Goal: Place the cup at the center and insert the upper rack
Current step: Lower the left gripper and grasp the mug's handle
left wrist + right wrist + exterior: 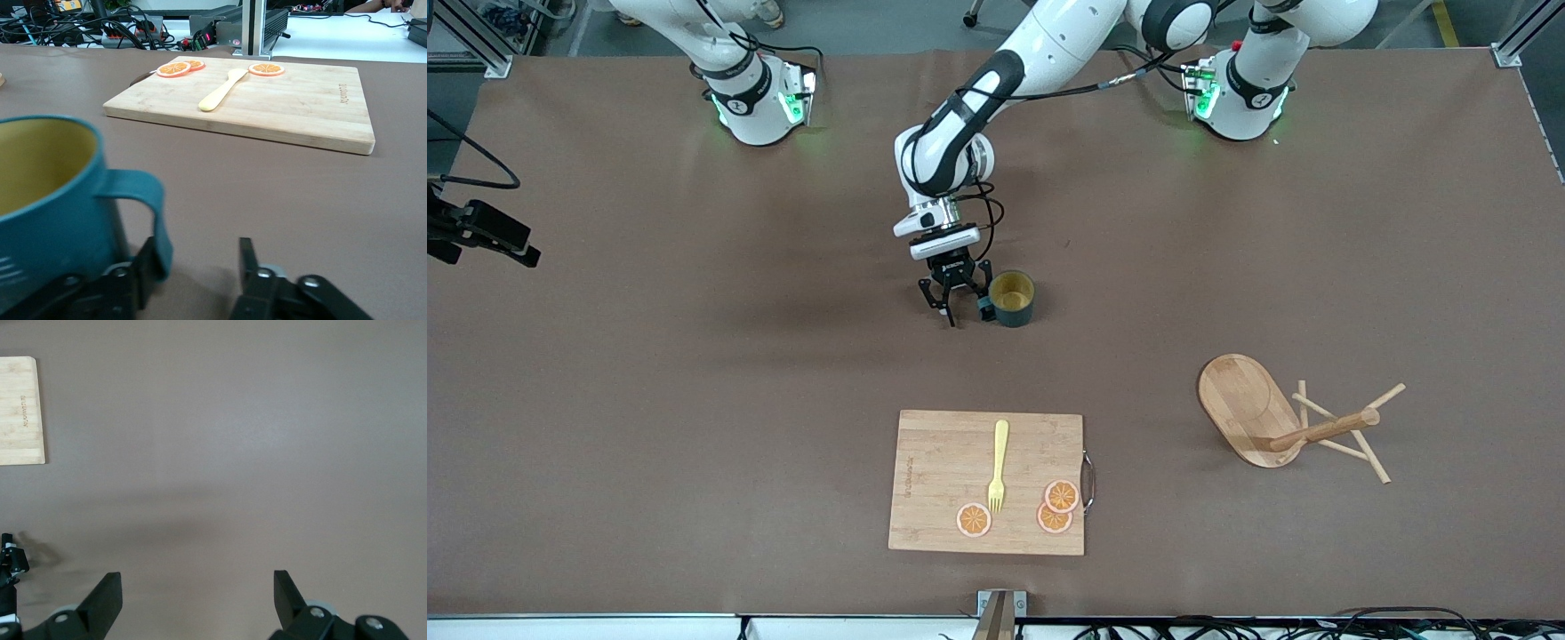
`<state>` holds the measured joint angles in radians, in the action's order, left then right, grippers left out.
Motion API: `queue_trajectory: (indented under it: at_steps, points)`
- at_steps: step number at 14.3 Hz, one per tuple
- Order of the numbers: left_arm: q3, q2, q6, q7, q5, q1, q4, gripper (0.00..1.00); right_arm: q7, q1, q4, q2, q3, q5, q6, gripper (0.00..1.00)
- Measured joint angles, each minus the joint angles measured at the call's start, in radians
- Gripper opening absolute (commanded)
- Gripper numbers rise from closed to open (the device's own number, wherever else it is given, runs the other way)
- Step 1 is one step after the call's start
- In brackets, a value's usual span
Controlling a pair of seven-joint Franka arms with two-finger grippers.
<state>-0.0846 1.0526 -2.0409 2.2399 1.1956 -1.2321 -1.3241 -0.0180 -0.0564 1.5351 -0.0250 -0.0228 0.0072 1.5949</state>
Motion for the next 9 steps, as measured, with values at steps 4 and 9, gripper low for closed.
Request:
queue_trajectory:
  at_steps: [4, 9]
  points:
    - [-0.001, 0.0, 0.0, 0.0, 0.0, 0.0, 0.002, 0.19, 0.0, 0.0, -0.001, 0.0, 0.0, 0.0, 0.0, 1.0]
    - [-0.001, 0.0, 0.0, 0.01, 0.001, 0.0, 0.007, 0.01, 0.0, 0.0, -0.003, 0.0, 0.0, 0.0, 0.0, 1.0]
